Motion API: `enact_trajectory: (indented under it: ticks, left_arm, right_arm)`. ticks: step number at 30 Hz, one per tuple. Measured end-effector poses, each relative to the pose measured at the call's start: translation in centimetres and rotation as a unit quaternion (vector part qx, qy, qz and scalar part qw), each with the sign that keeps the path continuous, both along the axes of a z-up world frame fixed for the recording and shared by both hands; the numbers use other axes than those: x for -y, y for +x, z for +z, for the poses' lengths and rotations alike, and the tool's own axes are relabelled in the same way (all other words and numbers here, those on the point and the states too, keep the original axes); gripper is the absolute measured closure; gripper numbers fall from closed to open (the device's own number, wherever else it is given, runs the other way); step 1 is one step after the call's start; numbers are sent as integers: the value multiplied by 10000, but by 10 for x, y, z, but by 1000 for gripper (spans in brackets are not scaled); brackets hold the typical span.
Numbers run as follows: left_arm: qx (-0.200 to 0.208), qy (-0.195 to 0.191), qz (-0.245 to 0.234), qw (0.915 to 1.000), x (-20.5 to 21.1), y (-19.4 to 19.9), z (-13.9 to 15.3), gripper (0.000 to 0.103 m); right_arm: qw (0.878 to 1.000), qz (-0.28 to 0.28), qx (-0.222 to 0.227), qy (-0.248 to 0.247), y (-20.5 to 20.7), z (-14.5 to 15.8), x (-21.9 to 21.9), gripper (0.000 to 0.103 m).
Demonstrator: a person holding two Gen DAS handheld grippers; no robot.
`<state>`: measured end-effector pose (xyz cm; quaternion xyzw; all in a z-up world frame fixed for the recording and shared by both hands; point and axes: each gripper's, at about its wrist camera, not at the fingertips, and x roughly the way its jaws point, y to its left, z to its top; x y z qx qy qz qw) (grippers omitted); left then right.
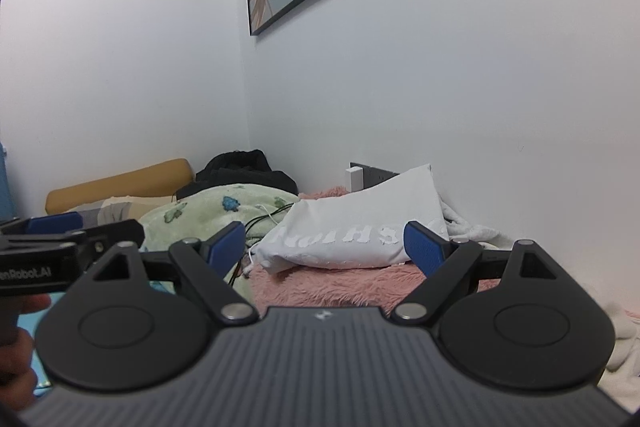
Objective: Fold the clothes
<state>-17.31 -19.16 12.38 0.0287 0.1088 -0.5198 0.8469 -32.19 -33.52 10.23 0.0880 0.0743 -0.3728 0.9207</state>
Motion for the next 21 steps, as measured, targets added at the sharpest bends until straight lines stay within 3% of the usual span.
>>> enact_trajectory:
  ticks: [21]
  left_arm:
    - [-12,10,251,9997,-9,2,2,0]
  right_arm:
    - [9998,-145,-131,42,-2,-2,-1,15]
